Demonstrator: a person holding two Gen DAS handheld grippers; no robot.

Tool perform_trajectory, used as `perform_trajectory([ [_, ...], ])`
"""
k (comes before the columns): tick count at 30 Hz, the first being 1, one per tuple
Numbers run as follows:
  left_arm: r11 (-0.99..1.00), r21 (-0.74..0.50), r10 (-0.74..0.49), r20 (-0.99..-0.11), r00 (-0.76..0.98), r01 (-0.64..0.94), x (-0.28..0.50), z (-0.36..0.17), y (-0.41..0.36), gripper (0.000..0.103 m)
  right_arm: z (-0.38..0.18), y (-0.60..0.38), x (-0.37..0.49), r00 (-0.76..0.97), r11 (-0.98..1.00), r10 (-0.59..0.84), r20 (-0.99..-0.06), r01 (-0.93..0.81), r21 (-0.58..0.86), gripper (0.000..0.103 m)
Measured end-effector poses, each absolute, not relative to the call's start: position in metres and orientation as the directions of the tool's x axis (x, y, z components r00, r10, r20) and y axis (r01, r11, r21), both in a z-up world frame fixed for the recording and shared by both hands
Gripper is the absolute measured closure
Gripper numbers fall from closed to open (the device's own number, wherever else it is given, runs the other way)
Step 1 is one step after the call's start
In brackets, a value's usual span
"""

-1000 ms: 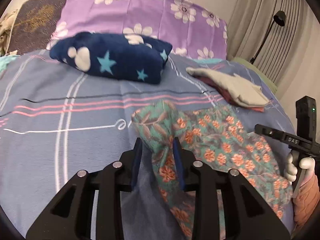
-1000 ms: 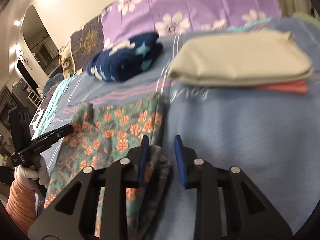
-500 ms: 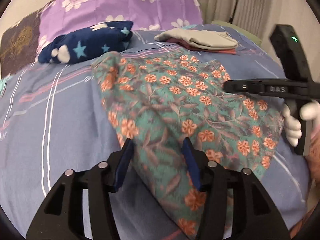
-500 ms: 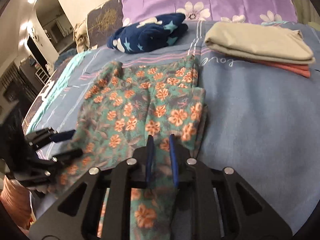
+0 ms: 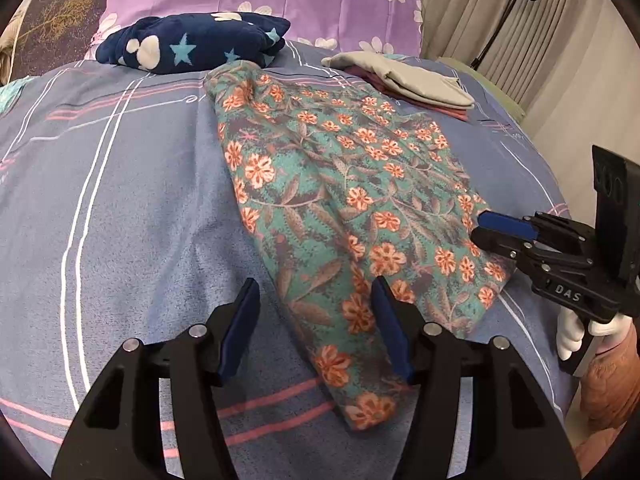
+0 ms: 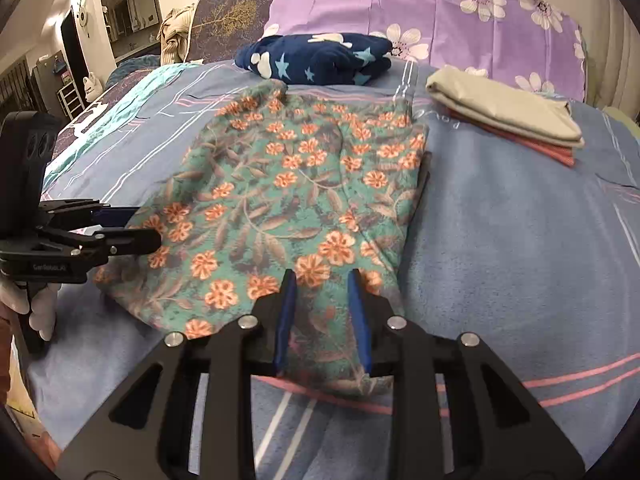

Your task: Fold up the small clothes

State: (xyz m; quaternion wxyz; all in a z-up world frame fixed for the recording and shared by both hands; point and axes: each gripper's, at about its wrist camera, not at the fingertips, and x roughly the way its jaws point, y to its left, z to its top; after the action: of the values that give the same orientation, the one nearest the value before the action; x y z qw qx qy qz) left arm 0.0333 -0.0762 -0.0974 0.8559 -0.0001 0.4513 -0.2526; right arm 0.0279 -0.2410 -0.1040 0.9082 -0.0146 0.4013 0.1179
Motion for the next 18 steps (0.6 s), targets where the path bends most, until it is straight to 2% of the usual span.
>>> perform_trajectory([
  [1,0.871,-0.222,-0.432,-0.772,0.467,0.439,0.033,-0.095,-0.077,0.044,-0.102,-0.241,0.027,0.649,0.971,0.211,-0.731,-0.227,0.079,0.068],
  [10,0.877,-0.227,-0.43,-0.765,0.48,0.423,0.056,-0.088,-0.074,0.044,-0.092,-0.247,0.026,0.661,0.972,0.214,-0.719,-0.221,0.086,0.066],
  [13,0.876,-0.238,-0.435,-0.763,0.478,0.419,0.068,-0.089,-0.075,0.044,-0.088,-0.249,0.029,0.676,0.975,0.195,-0.71,-0.213,0.065,0.06],
  [18,0.872,-0.265,-0.451,-0.763,0.463,0.412,0.087,-0.093,-0.076,0.043,-0.084,-0.266,0.044,0.693,0.986,0.149,-0.705,-0.159,0.051,0.056],
])
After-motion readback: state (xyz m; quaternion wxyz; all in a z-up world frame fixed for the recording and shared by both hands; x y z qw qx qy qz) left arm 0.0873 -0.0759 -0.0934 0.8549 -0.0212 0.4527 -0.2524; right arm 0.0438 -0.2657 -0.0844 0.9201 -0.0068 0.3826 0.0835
